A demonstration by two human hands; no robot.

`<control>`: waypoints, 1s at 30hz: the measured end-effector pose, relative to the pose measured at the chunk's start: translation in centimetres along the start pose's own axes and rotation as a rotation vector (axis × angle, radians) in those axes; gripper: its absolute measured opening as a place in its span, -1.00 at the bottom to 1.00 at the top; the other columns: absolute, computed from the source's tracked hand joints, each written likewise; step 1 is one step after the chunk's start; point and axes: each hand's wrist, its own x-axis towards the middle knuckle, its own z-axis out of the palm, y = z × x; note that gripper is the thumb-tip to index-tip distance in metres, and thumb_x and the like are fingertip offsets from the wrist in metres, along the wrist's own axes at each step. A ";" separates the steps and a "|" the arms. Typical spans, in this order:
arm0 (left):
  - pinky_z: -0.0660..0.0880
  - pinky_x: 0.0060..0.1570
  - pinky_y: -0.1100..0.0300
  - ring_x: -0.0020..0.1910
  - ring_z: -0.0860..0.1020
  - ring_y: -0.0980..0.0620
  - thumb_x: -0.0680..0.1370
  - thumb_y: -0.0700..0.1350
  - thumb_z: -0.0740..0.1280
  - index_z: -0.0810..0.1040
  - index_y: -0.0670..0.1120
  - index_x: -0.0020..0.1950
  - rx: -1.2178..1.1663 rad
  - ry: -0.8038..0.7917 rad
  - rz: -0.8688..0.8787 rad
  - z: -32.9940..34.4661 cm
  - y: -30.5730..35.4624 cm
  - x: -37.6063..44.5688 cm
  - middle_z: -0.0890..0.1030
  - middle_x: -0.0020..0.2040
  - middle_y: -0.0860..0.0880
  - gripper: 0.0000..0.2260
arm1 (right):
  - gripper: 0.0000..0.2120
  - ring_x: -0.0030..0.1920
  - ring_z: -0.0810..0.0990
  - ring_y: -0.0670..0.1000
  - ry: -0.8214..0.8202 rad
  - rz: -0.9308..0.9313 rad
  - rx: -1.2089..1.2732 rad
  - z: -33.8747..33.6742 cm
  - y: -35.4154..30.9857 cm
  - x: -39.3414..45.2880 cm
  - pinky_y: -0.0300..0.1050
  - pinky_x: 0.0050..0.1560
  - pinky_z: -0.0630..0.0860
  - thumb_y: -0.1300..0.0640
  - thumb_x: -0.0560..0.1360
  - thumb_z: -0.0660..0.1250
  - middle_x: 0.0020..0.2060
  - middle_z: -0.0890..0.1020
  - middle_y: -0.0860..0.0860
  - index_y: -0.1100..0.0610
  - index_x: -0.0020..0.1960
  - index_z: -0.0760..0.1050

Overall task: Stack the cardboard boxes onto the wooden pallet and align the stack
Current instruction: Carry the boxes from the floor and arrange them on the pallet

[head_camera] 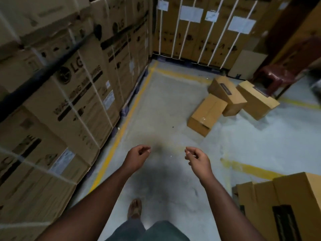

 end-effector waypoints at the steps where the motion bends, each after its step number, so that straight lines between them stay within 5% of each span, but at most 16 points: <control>1: 0.59 0.21 -0.01 0.11 0.67 -0.05 0.64 -0.13 0.39 0.66 -0.11 0.23 0.015 -0.030 0.005 -0.1 1.3 2.5 0.72 0.08 -0.08 -0.81 | -0.81 0.03 0.71 -0.06 0.024 0.014 0.009 -0.2 -0.8 1.5 0.03 0.12 0.63 0.11 0.65 0.36 0.05 0.72 -0.06 0.05 0.24 0.65; 11: 0.57 0.19 0.00 0.11 0.68 -0.13 0.64 -0.18 0.39 0.65 -0.23 0.26 0.163 -0.264 0.063 8.3 13.5 26.1 0.72 0.10 -0.18 -0.77 | -0.86 0.02 0.71 -0.05 0.254 0.191 0.124 -6.3 -2.0 19.5 0.12 0.18 0.64 0.08 0.65 0.37 0.03 0.72 -0.08 -0.02 0.17 0.65; 21: 0.55 0.27 -0.05 0.17 0.65 -0.11 0.63 -0.24 0.38 0.65 -0.27 0.25 0.185 -0.300 0.036 21.7 23.6 48.2 0.70 0.13 -0.22 -0.78 | -0.88 0.08 0.69 -0.01 0.177 0.250 0.148 -14.3 -3.9 46.2 0.06 0.18 0.63 0.07 0.65 0.36 0.04 0.71 -0.03 -0.07 0.15 0.62; 27: 0.53 0.11 0.24 0.15 0.64 -0.02 0.64 -0.21 0.38 0.65 -0.20 0.27 0.242 -0.381 -0.061 26.9 25.7 57.9 0.70 0.14 -0.12 -0.79 | -0.84 0.02 0.72 0.01 0.193 0.378 0.254 -16.8 -2.6 57.8 0.10 0.14 0.65 0.15 0.65 0.35 0.00 0.72 -0.04 -0.09 0.06 0.63; 30: 0.50 -0.14 0.44 0.01 0.64 0.04 0.65 -0.15 0.38 0.66 -0.03 0.16 0.280 -0.402 -0.144 30.0 23.9 64.2 0.70 -0.03 0.00 -0.88 | -0.87 0.06 0.71 -0.04 0.231 0.457 0.358 -16.8 0.0 63.3 -0.10 -0.05 0.68 0.10 0.64 0.38 0.06 0.71 -0.06 -0.10 0.10 0.66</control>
